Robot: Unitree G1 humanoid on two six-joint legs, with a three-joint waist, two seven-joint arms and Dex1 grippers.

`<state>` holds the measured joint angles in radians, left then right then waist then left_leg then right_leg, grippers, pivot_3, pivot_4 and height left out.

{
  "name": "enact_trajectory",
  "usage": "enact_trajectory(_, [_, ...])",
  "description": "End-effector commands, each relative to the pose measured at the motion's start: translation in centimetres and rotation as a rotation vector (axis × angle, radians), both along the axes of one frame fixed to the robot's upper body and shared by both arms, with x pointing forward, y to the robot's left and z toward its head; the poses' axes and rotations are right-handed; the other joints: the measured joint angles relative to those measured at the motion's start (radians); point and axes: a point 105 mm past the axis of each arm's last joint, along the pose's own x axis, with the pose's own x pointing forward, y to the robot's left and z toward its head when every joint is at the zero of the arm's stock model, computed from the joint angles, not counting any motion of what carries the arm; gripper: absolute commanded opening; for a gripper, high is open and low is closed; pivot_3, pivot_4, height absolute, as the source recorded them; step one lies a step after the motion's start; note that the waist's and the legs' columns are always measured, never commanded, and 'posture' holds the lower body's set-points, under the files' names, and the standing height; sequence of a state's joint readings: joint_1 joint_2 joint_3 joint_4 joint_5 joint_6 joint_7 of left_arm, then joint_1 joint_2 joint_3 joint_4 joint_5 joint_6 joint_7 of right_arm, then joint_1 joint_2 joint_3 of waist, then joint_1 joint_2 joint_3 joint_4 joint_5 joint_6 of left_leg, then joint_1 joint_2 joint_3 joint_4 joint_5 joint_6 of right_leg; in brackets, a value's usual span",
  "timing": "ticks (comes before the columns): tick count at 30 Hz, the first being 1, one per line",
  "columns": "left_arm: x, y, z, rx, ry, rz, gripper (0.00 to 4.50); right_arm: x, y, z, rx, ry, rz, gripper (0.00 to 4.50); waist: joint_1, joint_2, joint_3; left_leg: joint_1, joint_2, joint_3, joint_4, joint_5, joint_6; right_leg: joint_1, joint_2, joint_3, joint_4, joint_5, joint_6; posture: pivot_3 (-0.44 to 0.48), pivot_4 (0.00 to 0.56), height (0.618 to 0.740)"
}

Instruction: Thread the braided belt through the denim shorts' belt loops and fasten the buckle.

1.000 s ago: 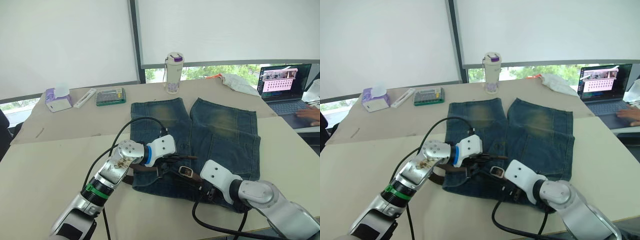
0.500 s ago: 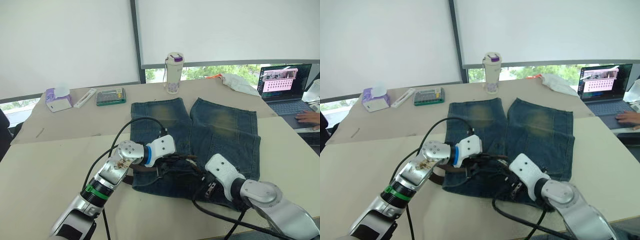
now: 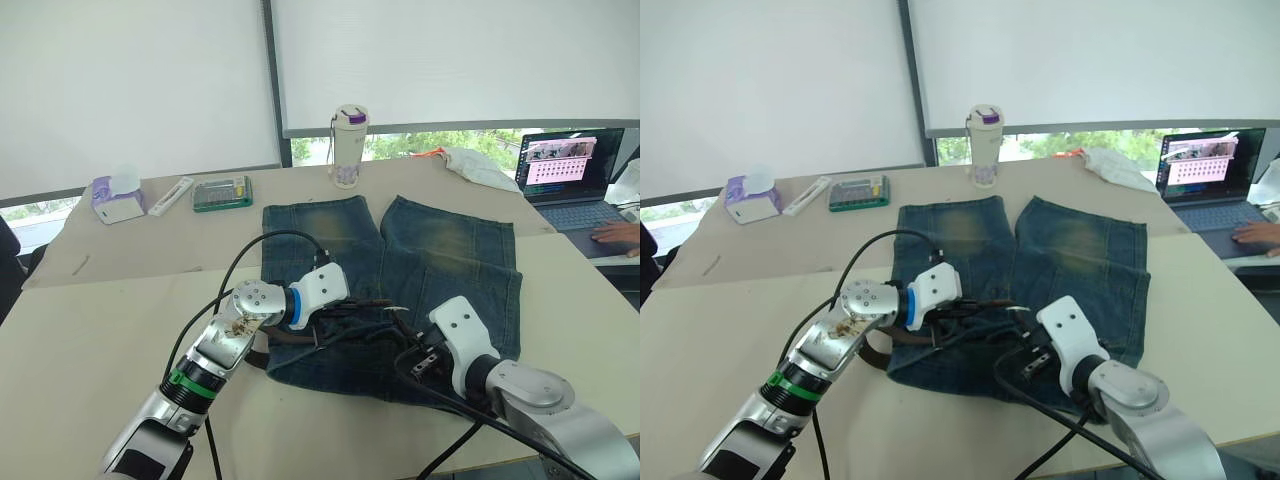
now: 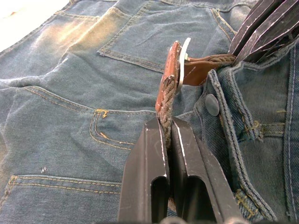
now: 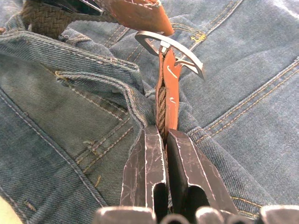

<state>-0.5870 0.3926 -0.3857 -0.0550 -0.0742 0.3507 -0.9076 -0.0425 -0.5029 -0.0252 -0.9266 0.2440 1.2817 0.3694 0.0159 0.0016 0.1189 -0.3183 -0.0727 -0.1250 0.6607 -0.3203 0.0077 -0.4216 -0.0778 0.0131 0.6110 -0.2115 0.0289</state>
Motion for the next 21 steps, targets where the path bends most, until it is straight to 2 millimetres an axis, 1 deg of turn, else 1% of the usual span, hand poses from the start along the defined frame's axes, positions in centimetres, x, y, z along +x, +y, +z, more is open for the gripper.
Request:
enact_trajectory(1, [-0.1, 0.2, 1.3, -0.03, -0.042, 0.01, 0.0, 0.4, -1.2, 1.0, -0.027, -0.047, -0.055, 0.02, 0.0, 0.0, 0.0, 0.0, 0.0, 0.0, 0.0, 0.0, 0.0, 0.0, 0.0, 0.0, 0.0, 0.0, 0.0, 0.0, 0.15, 0.74])
enact_trajectory(7, [-0.4, 0.3, 1.0, -0.011, -0.046, -0.009, 0.0, 0.5, -1.1, 1.2, -0.032, -0.057, -0.048, 0.02, 0.0, 0.0, 0.0, 0.0, 0.0, 0.0, 0.0, 0.0, 0.0, 0.0, 0.0, 0.0, 0.0, 0.0, 0.0, 0.0, 0.15, 0.74])
enact_trajectory(13, [-0.3, 0.4, 1.1, -0.008, -0.052, -0.003, 0.0, 0.7, -1.6, 1.3, -0.014, -0.057, -0.084, 0.02, 0.0, 0.0, 0.0, 0.0, 0.0, 0.0, 0.0, 0.0, 0.0, 0.0, 0.0, 0.0, 0.0, 0.0, 0.0, 0.0, 0.15, 0.74])
enact_trajectory(18, [-0.1, 0.4, 1.1, -0.007, -0.063, 0.002, 0.0, 0.8, -1.6, 1.5, -0.002, -0.057, -0.094, 0.02, 0.0, 0.0, 0.0, 0.0, 0.0, 0.0, 0.0, 0.0, 0.0, 0.0, 0.0, 0.0, 0.0, 0.0, 0.0, 0.0, 0.15, 0.74])
enact_trajectory(21, [0.0, 0.6, 1.5, -0.036, -0.043, 0.02, 0.0, 0.9, -2.1, 1.4, 0.005, -0.049, -0.129, 0.02, 0.0, 0.0, 0.0, 0.0, 0.0, 0.0, 0.0, 0.0, 0.0, 0.0, 0.0, 0.0, 0.0, 0.0, 0.0, 0.0, 0.15, 0.74])
